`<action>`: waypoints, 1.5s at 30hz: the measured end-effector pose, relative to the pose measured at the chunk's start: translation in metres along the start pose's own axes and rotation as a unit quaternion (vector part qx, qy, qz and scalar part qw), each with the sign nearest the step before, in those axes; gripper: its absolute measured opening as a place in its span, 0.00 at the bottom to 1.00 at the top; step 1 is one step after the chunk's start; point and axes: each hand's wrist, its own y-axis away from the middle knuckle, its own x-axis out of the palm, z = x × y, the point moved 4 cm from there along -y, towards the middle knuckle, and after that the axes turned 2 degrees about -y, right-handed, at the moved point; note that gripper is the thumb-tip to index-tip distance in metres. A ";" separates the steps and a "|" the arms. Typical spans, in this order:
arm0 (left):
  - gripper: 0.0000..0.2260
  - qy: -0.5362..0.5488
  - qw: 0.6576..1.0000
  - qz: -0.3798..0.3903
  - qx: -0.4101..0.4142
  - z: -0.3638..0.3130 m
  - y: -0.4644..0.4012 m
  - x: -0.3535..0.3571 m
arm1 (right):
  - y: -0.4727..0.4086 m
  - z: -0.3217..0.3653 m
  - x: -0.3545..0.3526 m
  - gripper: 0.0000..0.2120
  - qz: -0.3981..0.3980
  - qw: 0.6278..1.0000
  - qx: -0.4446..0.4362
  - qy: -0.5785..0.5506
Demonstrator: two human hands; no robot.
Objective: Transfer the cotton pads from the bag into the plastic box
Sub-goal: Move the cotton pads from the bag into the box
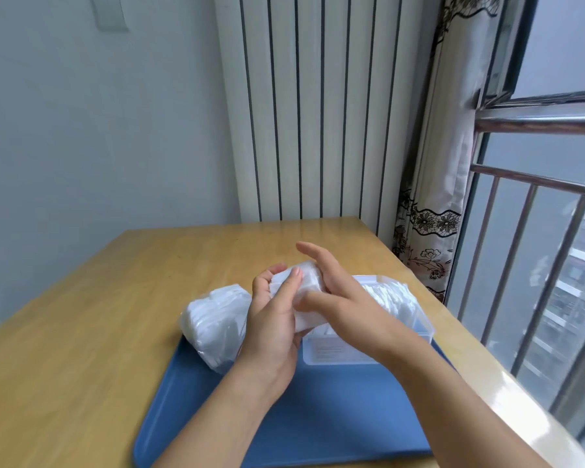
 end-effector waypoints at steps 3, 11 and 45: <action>0.15 0.014 1.000 -0.001 0.017 0.002 -0.002 0.002 | -0.002 0.005 -0.014 0.20 -0.007 1.000 0.007 0.006; 0.23 -0.130 0.983 0.047 0.123 0.011 0.002 0.011 | 0.003 0.007 -0.050 0.13 -0.063 0.996 0.056 0.018; 0.17 -0.661 0.684 0.196 0.237 0.033 -0.005 0.001 | -0.002 -0.063 -0.092 0.59 -0.082 0.876 0.333 0.339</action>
